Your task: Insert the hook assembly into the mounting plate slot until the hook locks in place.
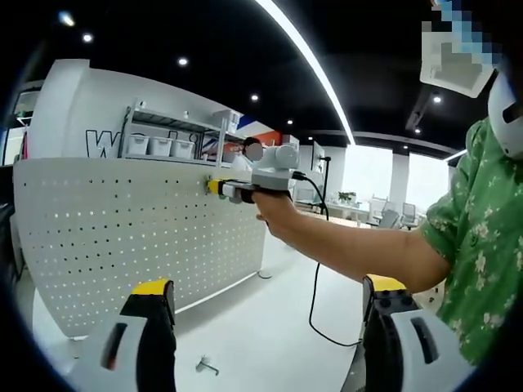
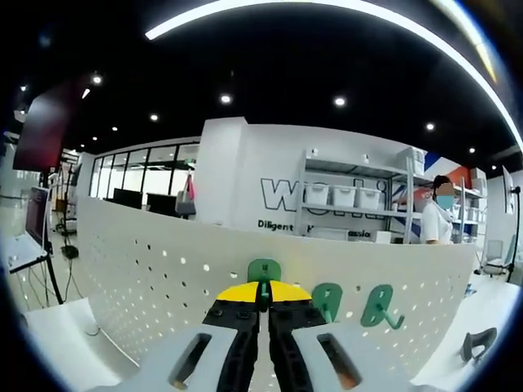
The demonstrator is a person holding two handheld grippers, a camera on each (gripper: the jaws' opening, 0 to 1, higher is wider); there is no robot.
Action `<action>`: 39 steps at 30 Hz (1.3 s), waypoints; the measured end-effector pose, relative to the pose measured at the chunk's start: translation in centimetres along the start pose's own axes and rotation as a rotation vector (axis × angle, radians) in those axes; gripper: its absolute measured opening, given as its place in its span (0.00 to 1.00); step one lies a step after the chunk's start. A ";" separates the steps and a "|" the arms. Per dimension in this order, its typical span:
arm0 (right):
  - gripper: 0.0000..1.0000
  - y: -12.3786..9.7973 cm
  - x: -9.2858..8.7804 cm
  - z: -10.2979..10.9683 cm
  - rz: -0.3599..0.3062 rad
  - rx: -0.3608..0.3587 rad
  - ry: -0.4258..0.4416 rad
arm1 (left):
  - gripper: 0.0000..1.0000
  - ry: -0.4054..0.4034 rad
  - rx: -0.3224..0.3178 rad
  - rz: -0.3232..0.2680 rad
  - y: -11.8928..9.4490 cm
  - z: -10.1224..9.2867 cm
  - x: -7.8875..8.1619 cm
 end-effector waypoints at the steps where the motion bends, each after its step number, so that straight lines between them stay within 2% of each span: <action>1: 0.01 0.0 0.0 0.0 -0.001 -0.002 -0.001 | 0.97 0.000 -0.001 0.000 0.0 0.0 0.0; 39: 0.01 0.0 -0.5 0.1 0.006 -0.020 -0.020 | 0.95 0.000 -0.017 0.003 0.1 0.1 -0.2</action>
Point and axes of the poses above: the point that each gripper's makers call its tool centre point, and the gripper's own axes: y roughly forward along the fingers, z roughly to its left, x roughly out of its top, the point moved 4 cm from there along -y, roughly backward along the fingers, and after that the axes turned 5 degrees about -y, right-handed, at the moved point
